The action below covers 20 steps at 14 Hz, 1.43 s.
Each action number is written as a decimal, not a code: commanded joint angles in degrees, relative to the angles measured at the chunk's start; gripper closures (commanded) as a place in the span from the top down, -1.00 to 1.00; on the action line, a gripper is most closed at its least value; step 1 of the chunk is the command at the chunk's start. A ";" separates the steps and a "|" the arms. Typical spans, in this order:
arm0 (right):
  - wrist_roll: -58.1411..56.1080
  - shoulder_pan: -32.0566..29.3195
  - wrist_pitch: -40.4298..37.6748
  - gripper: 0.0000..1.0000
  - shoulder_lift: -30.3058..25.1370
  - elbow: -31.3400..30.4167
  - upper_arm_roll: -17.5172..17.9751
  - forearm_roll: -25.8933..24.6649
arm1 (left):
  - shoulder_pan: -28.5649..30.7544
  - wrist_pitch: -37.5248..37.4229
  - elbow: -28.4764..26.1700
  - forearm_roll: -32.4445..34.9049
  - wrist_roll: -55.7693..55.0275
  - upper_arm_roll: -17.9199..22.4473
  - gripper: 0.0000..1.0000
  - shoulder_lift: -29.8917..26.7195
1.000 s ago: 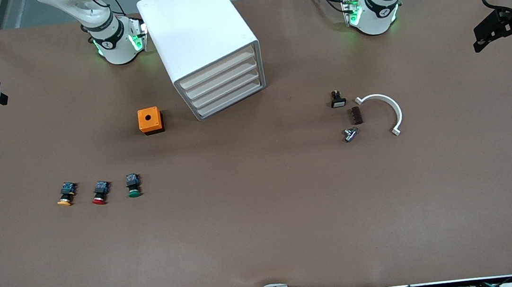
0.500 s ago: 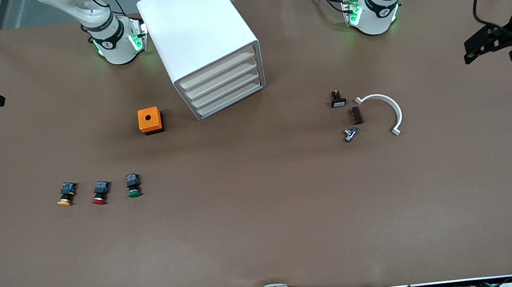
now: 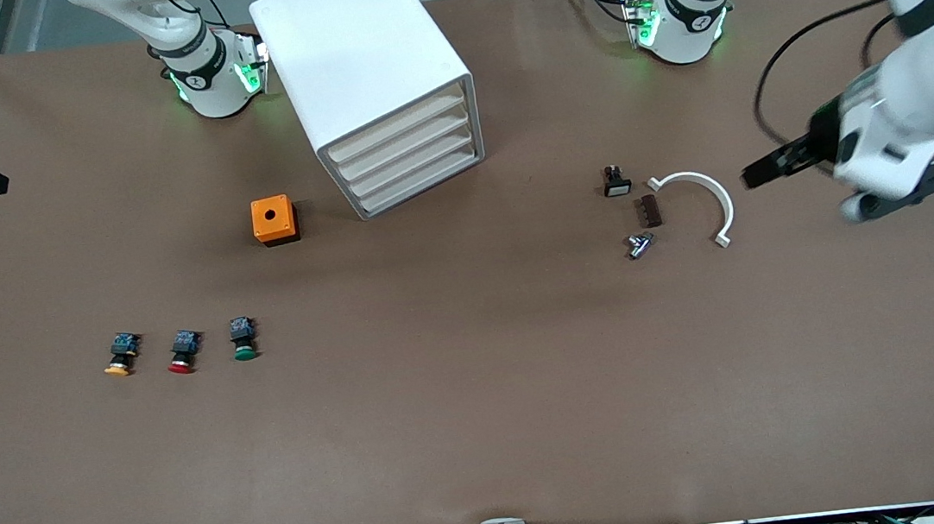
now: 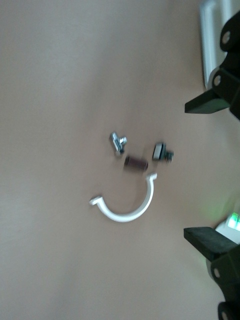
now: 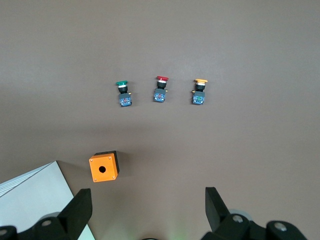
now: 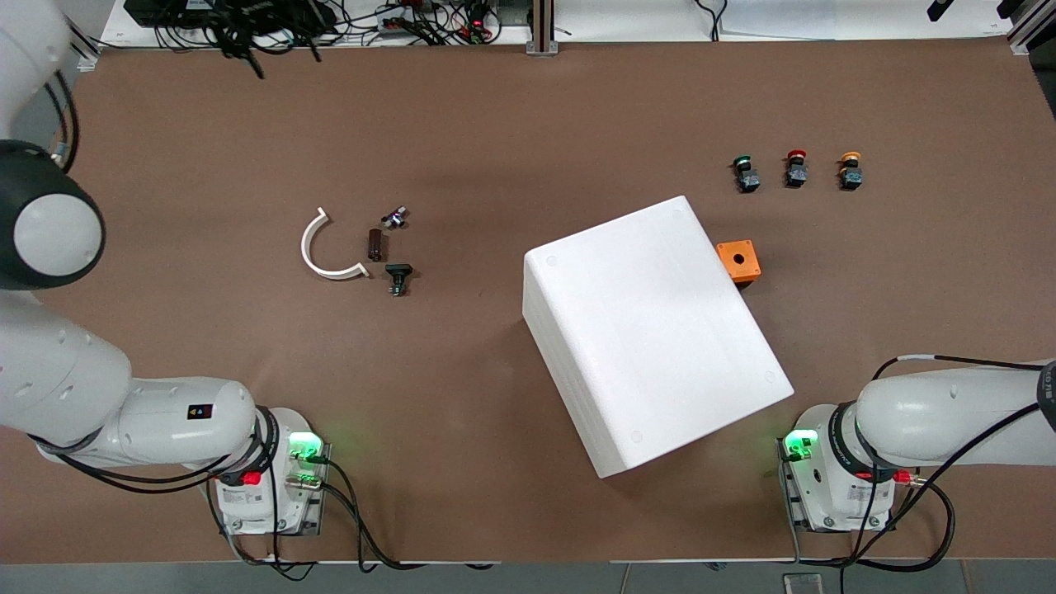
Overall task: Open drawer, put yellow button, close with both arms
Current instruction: 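Reach the left gripper to the white cabinet's top drawer front, then pull the drawer open with the left gripper while the right gripper reaches the buttons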
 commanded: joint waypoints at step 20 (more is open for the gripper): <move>-2.38 -3.76 8.74 1.00 15.24 1.52 -0.25 -0.64 | -26.47 3.67 9.31 -40.41 -109.57 -0.40 1.00 30.88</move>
